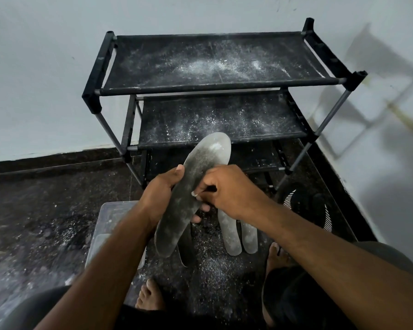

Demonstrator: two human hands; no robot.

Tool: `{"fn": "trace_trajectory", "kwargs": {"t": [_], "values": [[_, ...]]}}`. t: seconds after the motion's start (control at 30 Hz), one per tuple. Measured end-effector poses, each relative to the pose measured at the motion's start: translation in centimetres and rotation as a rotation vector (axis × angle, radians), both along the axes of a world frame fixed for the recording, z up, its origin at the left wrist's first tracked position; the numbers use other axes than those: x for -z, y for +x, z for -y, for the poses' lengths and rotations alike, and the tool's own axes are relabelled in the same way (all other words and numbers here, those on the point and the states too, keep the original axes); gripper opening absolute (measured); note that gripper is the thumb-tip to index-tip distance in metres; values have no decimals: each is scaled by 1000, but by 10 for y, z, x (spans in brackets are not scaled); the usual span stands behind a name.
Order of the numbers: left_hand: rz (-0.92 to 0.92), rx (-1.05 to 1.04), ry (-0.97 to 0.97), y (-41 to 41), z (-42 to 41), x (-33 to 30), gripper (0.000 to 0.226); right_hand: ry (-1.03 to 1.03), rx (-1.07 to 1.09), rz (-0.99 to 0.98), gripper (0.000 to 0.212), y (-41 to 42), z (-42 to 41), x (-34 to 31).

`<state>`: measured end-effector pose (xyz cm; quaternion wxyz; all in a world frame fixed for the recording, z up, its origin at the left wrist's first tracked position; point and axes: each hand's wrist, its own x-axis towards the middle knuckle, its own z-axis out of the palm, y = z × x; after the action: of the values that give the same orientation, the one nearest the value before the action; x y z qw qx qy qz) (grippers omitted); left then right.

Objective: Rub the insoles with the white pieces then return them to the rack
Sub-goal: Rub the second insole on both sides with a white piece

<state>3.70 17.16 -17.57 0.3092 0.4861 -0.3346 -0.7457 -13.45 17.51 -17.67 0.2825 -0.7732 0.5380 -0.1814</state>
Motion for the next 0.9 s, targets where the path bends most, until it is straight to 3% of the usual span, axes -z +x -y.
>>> {"fn": "trace_trajectory", "kwargs": {"t": [0.2, 0.33, 0.47, 0.63, 0.77, 0.9], "values": [[14, 7, 2, 0, 1, 1, 56, -135, 157, -142, 7, -9, 11, -4], [-2, -7, 12, -1, -2, 1, 56, 57, 75, 46, 4, 4, -3, -6], [2, -20, 5, 0, 0, 1, 59, -94, 255, -63, 8, -3, 6, -9], [1, -23, 15, -3, -2, 1, 54, 65, 94, 70, 4, 6, -7, -10], [-16, 9, 33, -6, -3, -2, 55, -119, 256, -40, 6, -4, 7, -8], [23, 11, 20, -10, -7, -5, 50, -79, 73, -20, 8, 9, -3, -1]]}}
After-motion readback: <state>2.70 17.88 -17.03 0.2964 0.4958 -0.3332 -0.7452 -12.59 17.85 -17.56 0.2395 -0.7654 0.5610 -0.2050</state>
